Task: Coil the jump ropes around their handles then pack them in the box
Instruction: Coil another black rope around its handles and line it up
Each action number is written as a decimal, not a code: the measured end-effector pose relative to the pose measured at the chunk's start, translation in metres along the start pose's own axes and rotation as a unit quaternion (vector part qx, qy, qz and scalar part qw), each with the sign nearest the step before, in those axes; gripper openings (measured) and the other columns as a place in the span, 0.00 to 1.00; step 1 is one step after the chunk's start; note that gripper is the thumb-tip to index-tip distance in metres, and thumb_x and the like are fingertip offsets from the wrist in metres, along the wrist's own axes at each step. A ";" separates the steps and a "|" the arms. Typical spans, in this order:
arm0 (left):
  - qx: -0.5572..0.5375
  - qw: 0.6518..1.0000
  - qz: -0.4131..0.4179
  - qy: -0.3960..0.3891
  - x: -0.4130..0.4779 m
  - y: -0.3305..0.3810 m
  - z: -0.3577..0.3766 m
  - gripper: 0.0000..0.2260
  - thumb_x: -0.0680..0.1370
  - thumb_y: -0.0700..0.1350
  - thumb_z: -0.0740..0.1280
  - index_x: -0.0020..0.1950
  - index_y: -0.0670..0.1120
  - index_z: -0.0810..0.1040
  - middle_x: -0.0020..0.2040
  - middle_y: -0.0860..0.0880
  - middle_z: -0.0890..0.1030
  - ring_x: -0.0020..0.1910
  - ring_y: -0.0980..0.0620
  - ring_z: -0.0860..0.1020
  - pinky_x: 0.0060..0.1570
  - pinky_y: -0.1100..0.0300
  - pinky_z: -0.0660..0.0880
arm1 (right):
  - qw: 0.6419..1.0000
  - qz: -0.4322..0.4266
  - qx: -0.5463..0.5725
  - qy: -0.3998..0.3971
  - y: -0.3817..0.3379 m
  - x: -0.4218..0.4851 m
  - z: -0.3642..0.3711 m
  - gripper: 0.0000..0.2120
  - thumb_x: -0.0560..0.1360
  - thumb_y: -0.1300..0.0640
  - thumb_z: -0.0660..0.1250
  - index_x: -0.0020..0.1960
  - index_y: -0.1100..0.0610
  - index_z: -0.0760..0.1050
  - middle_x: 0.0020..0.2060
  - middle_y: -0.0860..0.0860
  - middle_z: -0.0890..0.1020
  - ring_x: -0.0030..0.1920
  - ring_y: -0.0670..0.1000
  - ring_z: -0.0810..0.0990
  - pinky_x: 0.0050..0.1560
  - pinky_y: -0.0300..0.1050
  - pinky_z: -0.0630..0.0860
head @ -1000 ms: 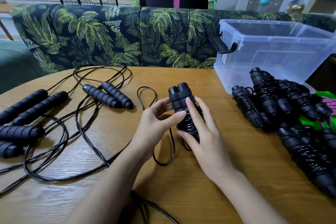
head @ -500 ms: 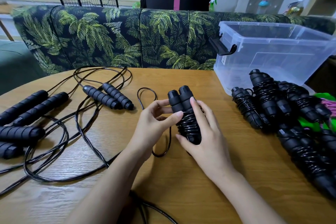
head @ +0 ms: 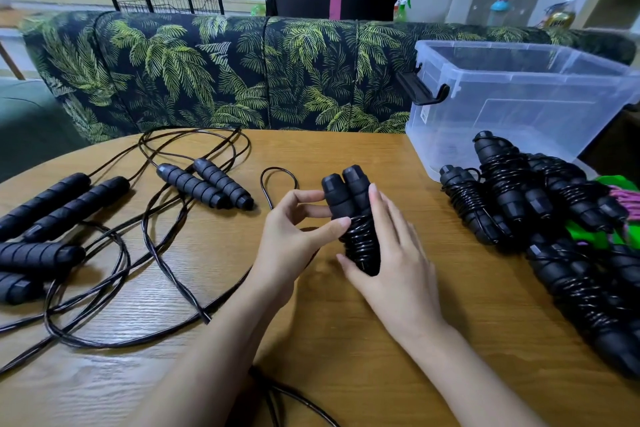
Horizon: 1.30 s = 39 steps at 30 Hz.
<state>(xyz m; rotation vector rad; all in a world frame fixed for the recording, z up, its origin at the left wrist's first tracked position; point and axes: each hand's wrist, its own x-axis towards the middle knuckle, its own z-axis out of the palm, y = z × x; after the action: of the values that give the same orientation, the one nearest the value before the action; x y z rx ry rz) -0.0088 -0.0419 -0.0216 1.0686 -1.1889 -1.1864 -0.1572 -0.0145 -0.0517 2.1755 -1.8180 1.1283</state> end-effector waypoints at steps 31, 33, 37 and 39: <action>0.393 0.787 0.468 0.085 0.008 -0.018 -0.006 0.07 0.78 0.47 0.69 0.54 0.49 0.85 0.54 0.56 0.84 0.52 0.58 0.81 0.55 0.45 0.71 | 0.985 0.126 0.090 -0.078 0.023 0.011 -0.013 0.37 0.72 0.42 0.72 0.75 0.32 0.57 0.77 0.46 0.62 0.68 0.53 0.74 0.59 0.49 0.74; 0.401 0.764 0.497 0.089 0.006 -0.014 -0.006 0.08 0.80 0.46 0.68 0.56 0.48 0.85 0.55 0.55 0.84 0.53 0.57 0.81 0.57 0.45 0.71 | 0.986 0.124 0.084 -0.078 0.023 0.011 -0.013 0.36 0.73 0.42 0.72 0.75 0.33 0.57 0.77 0.46 0.62 0.68 0.54 0.74 0.58 0.50 0.74; 0.444 0.709 0.543 0.071 0.004 -0.009 -0.004 0.08 0.80 0.49 0.70 0.55 0.48 0.85 0.59 0.54 0.83 0.57 0.54 0.81 0.59 0.43 0.70 | 0.986 0.127 0.085 -0.067 0.025 0.012 -0.012 0.36 0.73 0.43 0.72 0.75 0.34 0.58 0.77 0.47 0.64 0.67 0.55 0.75 0.57 0.51 0.75; 0.494 0.687 0.528 0.064 0.006 -0.012 -0.005 0.11 0.79 0.52 0.70 0.57 0.50 0.85 0.61 0.55 0.81 0.60 0.52 0.80 0.62 0.42 0.69 | 0.984 0.131 0.094 -0.070 0.026 0.012 -0.012 0.37 0.72 0.44 0.73 0.75 0.33 0.58 0.76 0.47 0.64 0.68 0.54 0.74 0.59 0.50 0.74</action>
<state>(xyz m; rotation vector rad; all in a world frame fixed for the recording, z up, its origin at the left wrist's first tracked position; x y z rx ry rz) -0.0046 -0.0495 -0.0332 0.8558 -1.9673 0.5457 -0.1852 -0.0256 -0.0460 2.2146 -2.1942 1.2719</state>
